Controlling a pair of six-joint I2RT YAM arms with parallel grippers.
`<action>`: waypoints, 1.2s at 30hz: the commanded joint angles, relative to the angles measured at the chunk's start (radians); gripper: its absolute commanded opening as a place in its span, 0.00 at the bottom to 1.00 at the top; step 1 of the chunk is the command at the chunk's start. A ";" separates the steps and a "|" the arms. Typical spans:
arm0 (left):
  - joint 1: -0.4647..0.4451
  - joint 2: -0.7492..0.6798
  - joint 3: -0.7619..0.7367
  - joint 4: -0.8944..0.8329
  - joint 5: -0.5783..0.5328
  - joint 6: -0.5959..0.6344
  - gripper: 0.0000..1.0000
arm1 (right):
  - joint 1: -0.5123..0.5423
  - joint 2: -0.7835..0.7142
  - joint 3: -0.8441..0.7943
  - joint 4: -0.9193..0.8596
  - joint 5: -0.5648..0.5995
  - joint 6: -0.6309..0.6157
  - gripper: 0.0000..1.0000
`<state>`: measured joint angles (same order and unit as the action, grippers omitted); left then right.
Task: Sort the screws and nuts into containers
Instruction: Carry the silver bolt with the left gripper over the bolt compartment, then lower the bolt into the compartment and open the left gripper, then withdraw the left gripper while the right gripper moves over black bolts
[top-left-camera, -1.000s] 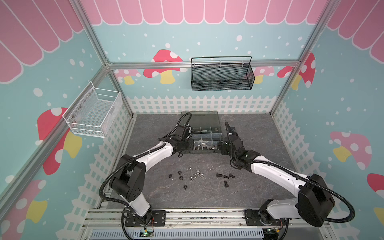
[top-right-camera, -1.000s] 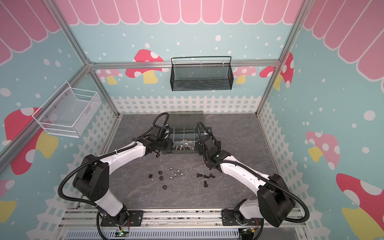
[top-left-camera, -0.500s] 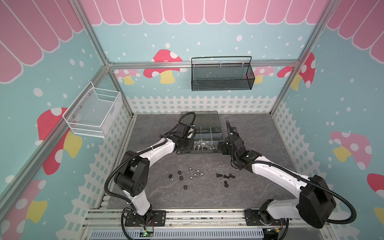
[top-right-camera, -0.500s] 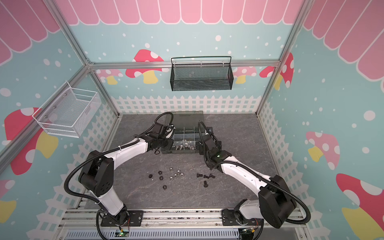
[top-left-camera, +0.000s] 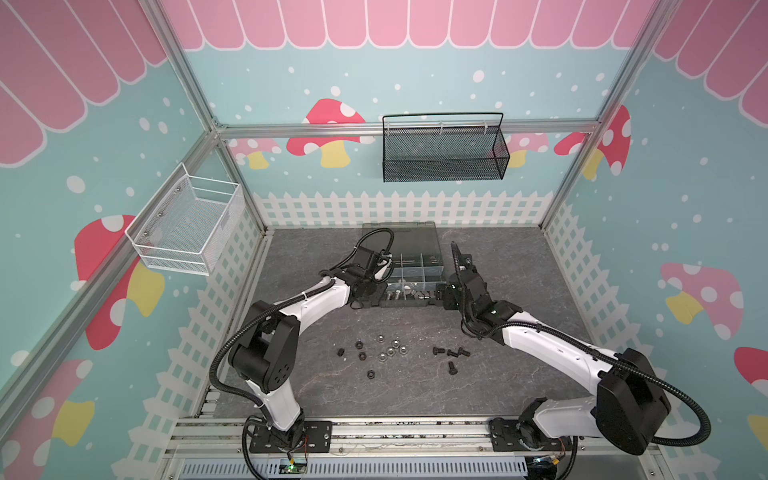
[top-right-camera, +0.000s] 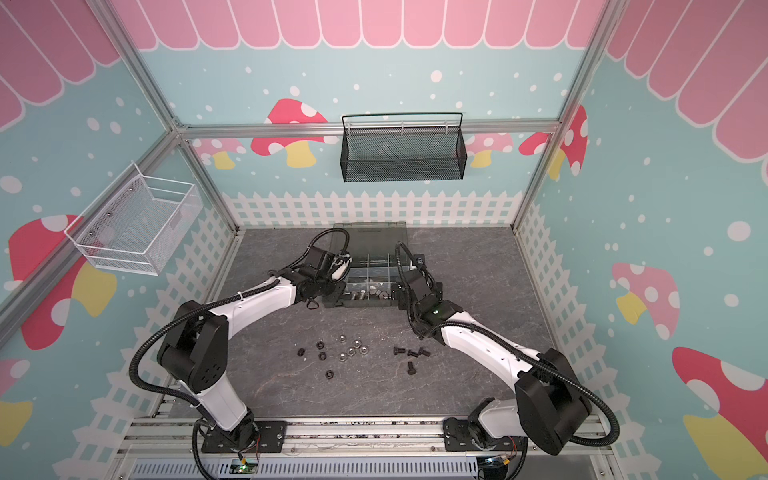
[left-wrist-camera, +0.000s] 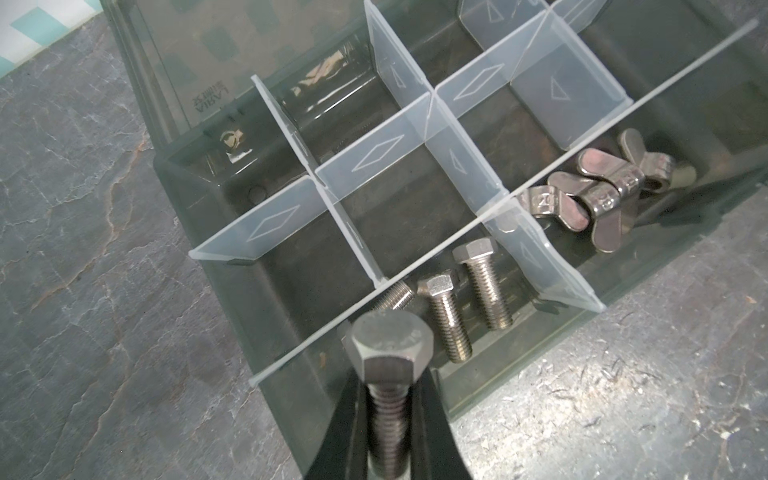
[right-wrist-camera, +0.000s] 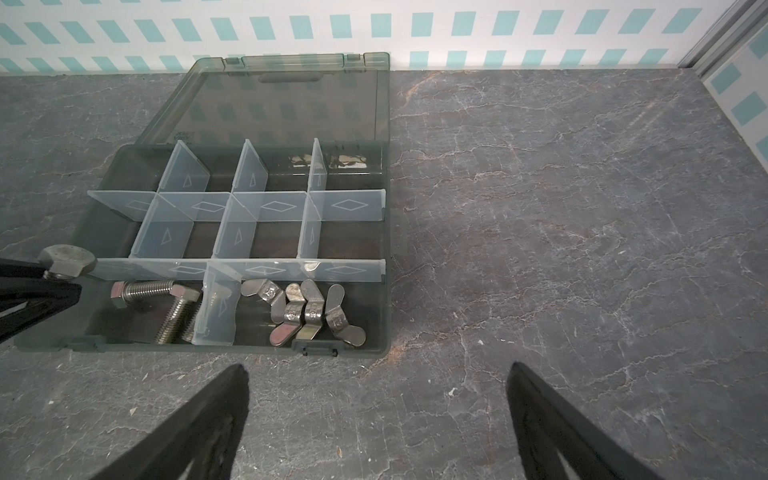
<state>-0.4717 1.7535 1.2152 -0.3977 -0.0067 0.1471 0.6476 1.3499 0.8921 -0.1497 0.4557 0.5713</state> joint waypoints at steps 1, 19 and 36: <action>0.005 0.016 -0.019 0.026 0.006 0.065 0.13 | -0.006 0.012 0.003 -0.008 0.009 0.018 0.98; 0.005 0.037 -0.031 0.036 0.001 0.090 0.36 | -0.007 0.038 0.030 -0.016 -0.005 0.018 0.98; 0.002 -0.137 -0.122 0.094 0.051 0.001 0.47 | -0.007 0.034 0.019 -0.033 -0.017 0.022 0.98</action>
<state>-0.4717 1.6665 1.1114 -0.3401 0.0193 0.1711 0.6468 1.3808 0.8936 -0.1608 0.4442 0.5751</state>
